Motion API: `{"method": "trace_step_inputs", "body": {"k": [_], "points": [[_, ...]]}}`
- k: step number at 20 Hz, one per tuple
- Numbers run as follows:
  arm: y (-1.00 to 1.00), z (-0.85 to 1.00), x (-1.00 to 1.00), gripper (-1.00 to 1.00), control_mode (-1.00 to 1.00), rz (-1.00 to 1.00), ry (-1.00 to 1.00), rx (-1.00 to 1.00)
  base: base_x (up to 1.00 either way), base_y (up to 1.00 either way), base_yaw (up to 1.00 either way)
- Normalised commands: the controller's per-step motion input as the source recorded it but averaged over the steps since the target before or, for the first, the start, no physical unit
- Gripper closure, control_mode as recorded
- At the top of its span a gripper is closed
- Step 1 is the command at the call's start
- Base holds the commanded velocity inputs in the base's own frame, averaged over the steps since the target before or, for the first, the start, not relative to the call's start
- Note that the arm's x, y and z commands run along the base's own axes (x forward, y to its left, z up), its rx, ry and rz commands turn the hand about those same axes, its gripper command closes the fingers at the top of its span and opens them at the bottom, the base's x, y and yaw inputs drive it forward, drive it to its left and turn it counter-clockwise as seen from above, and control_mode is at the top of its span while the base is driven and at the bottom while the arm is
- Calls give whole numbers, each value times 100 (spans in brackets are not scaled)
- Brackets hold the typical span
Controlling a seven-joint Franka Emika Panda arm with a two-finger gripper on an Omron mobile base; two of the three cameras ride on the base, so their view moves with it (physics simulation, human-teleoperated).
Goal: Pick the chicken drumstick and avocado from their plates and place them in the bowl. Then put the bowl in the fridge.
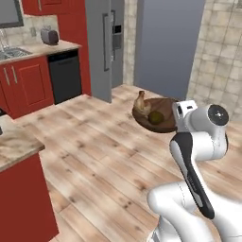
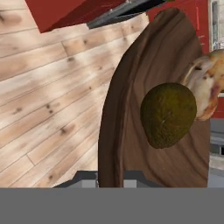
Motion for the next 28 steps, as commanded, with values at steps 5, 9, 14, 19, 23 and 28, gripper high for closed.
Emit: {"method": "trace_step_inputs", "body": {"k": [5,9,14,19,23,28], "points": [[0,0,0,100,100,0,0,0,42,0,-56],[0,0,0,100,100,0,0,0,41,0,-58],[0,0,0,100,100,0,0,0,56,9,-48],[0,0,0,100,100,0,0,0,86,26,-21],[0,0,0,100,100,0,0,0,90,33,-17],[0,0,0,100,100,0,0,0,91,35,-11]]}}
